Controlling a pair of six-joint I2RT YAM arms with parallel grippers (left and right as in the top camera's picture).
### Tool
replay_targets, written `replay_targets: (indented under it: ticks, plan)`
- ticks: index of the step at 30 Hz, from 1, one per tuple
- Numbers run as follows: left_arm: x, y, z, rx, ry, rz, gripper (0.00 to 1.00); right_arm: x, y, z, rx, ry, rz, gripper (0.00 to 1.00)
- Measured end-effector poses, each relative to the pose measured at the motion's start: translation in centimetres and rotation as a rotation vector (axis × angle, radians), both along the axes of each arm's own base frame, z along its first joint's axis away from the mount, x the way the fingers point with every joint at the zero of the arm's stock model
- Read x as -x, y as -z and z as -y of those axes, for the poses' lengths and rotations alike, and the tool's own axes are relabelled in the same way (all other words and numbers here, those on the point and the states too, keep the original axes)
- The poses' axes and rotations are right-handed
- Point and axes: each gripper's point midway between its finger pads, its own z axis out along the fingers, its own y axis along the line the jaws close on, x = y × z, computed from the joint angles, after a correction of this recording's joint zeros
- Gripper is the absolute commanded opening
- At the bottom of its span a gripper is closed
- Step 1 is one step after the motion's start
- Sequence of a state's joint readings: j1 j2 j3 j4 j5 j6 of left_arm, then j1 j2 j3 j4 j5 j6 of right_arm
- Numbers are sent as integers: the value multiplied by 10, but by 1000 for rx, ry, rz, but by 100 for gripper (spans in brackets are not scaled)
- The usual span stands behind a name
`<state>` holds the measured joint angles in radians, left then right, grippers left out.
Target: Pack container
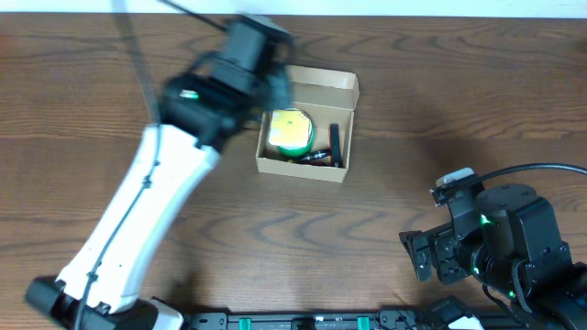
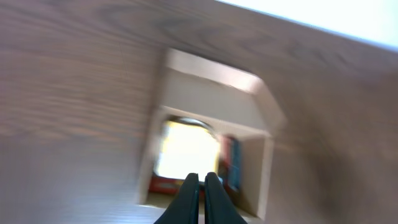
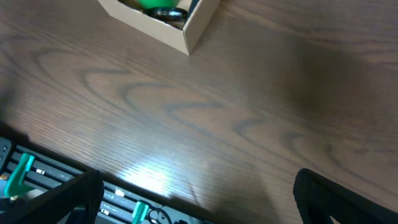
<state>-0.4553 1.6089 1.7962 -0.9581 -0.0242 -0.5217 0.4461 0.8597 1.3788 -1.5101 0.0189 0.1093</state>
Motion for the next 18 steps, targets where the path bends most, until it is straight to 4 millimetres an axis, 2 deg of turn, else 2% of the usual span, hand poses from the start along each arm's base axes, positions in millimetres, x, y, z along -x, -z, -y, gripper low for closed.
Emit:
replay_targets:
  ticks: [2,4,6,11,15,17,18]
  plan:
    - [-6,5,-32,-14,-76,-30,5,0,0,0,0,0,0,99]
    - [-11,15,-54,-24,-124,-73,6,-1,-1,0,-2,0,4,99]
    - [-16,28,-68,-16,-134,-120,6,-2,-2,-1,-5,0,11,99]
    - [-32,74,-75,42,-25,-258,6,-3,-2,-3,-15,1,13,99]
    - [-30,121,-81,47,50,-407,6,-8,-9,-12,-66,-7,36,99]
    - [-31,137,-82,60,71,-454,6,-14,-14,-17,-98,-3,59,99]
    - [-33,144,-81,73,81,-467,6,-18,-18,-20,-118,2,79,95]
